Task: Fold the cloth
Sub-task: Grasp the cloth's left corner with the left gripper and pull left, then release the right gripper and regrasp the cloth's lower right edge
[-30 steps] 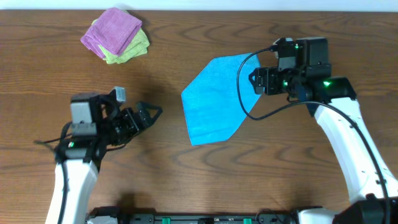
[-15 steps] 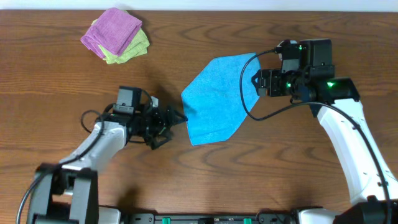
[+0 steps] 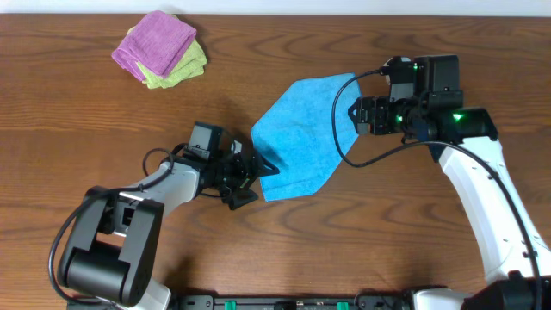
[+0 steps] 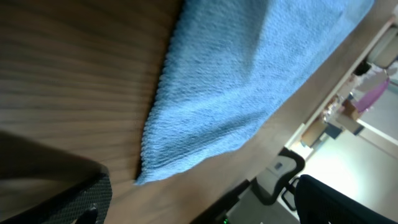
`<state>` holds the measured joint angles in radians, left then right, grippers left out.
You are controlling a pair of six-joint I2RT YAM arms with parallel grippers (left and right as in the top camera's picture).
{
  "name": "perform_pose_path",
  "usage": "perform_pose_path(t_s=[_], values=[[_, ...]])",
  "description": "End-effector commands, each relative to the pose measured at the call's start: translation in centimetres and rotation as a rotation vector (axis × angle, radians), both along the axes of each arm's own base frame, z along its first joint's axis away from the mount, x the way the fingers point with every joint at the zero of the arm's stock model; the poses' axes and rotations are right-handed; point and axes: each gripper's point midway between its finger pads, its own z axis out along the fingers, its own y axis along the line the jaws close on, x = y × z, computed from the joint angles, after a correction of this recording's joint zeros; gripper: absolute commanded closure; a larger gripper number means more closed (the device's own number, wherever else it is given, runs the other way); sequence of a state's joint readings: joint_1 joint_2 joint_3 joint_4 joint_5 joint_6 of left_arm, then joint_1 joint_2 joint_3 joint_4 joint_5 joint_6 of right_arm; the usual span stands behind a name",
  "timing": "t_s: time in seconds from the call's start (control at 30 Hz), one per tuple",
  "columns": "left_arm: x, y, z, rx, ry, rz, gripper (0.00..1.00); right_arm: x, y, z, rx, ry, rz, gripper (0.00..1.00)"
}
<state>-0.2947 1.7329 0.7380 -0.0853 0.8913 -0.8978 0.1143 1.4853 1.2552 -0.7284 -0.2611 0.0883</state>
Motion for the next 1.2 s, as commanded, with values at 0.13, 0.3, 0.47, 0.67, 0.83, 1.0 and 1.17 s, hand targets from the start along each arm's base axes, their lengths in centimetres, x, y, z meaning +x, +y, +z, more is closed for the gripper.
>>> perform_pose_path(t_s=[0.13, 0.3, 0.47, 0.67, 0.83, 1.0, 1.17], values=[[-0.2, -0.8, -2.3, 0.011, 0.09, 0.024, 0.04, 0.0, -0.4, 0.8, 0.009, -0.012, -0.019, 0.1], [-0.5, -2.2, -3.4, 0.005, 0.093, 0.001, 0.08, 0.0, -0.4, 0.8, 0.009, -0.012, -0.019, 0.1], [-0.8, -2.8, -4.2, 0.035, 0.073, -0.02, 0.73, 0.0, -0.4, 0.8, 0.009, -0.012, -0.019, 0.1], [1.2, -3.6, -1.9, -0.088, -0.028, -0.037, 0.94, -0.7, -0.6, 0.2, -0.006, 0.025, -0.025, 0.1], [7.2, -1.3, 4.0, -0.238, -0.206, 0.035, 0.94, -2.4, -1.5, -1.3, -0.06, 0.102, -0.031, 0.1], [13.9, 5.1, 10.4, -0.248, -0.409, 0.195, 0.94, -3.7, -1.6, -4.6, -0.069, 0.158, -0.021, 0.08], [14.6, 6.4, 10.3, -0.209, -0.424, 0.221, 0.94, -4.5, -0.1, -8.5, 0.014, 0.156, 0.027, 0.08]])
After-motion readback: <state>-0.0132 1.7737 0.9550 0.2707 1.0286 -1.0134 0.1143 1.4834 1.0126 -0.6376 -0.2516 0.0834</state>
